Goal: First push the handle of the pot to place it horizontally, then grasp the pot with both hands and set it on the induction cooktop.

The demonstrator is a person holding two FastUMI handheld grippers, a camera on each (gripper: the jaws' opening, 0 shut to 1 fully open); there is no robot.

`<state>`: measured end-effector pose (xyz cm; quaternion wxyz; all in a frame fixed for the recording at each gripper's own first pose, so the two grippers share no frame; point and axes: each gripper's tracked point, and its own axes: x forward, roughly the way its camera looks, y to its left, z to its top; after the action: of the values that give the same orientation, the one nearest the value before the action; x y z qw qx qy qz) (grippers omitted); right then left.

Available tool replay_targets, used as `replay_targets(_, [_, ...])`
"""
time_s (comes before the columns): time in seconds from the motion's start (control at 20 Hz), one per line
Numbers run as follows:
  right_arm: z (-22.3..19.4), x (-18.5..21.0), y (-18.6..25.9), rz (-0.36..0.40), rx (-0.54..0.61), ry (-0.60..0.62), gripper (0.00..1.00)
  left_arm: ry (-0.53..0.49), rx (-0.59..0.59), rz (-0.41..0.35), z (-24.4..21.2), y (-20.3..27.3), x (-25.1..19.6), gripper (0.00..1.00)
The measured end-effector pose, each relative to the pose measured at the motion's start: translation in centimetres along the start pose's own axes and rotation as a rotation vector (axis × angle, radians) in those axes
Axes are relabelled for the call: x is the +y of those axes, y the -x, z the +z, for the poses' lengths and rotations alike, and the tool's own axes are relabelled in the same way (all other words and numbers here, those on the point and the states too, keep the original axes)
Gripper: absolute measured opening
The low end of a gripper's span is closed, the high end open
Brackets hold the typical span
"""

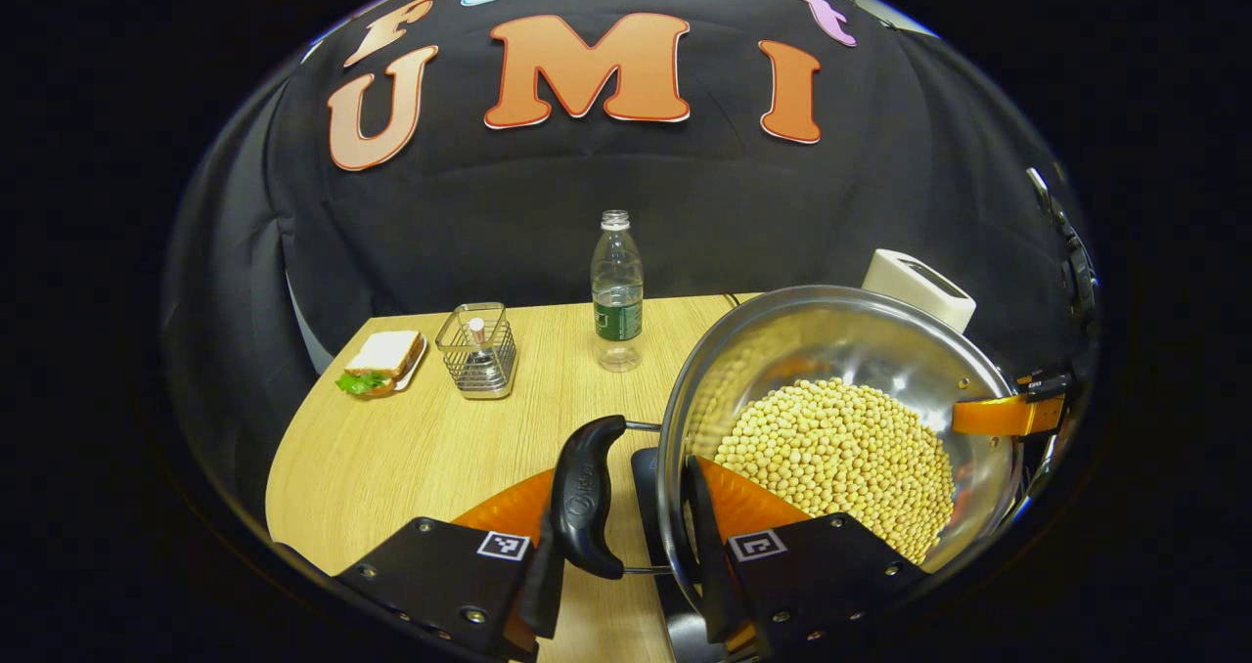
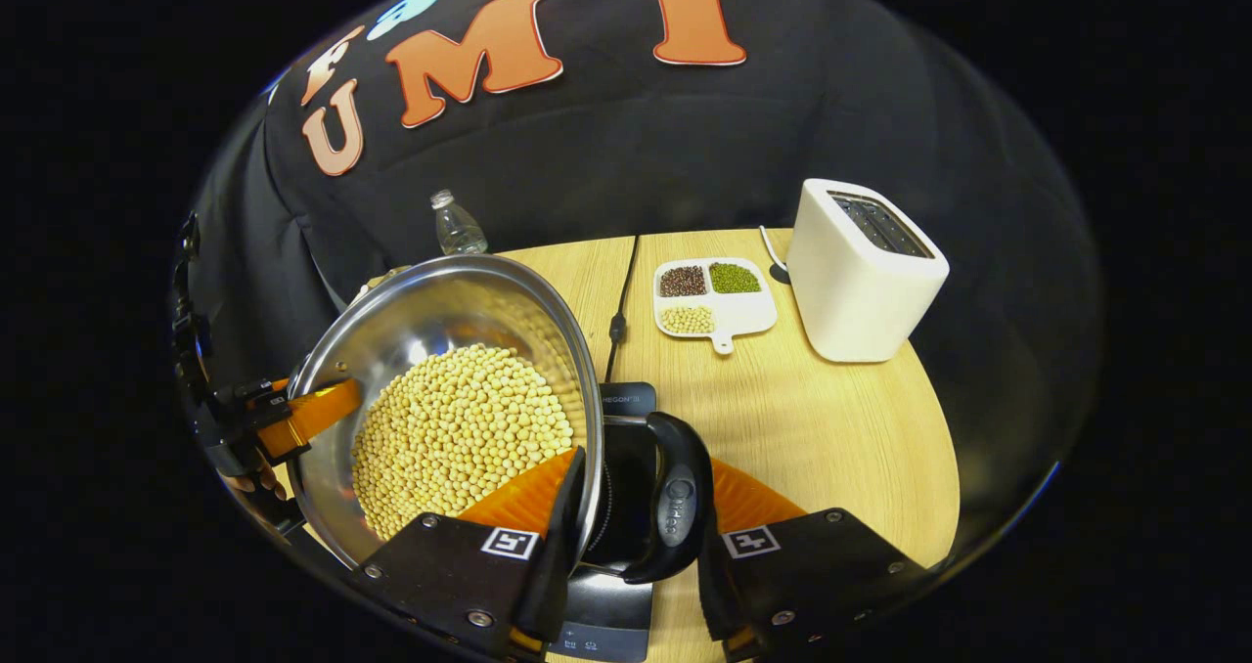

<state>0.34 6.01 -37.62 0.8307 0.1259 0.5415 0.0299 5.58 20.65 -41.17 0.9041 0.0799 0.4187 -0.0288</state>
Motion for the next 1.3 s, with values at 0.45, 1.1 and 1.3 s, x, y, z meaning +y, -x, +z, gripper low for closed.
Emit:
replay_targets(0.45, [-0.5, 0.6, -3.6, -0.010, 0.041, -0.014, 0.54, 0.017, 0.051, 0.002, -0.7, -0.5, -0.4, 0.58])
replay_targets(1.1, [-0.3, 0.8, -3.7, -0.014, 0.086, -0.026, 0.54, 0.031, 0.092, 0.002, 0.4, -0.3, 0.2, 0.58])
replay_targets(1.3, [-0.6, 1.0, -3.5, 0.005, 0.088, -0.055, 0.55, 0.032, 0.087, 0.000, 0.2, -0.5, -0.1, 0.58])
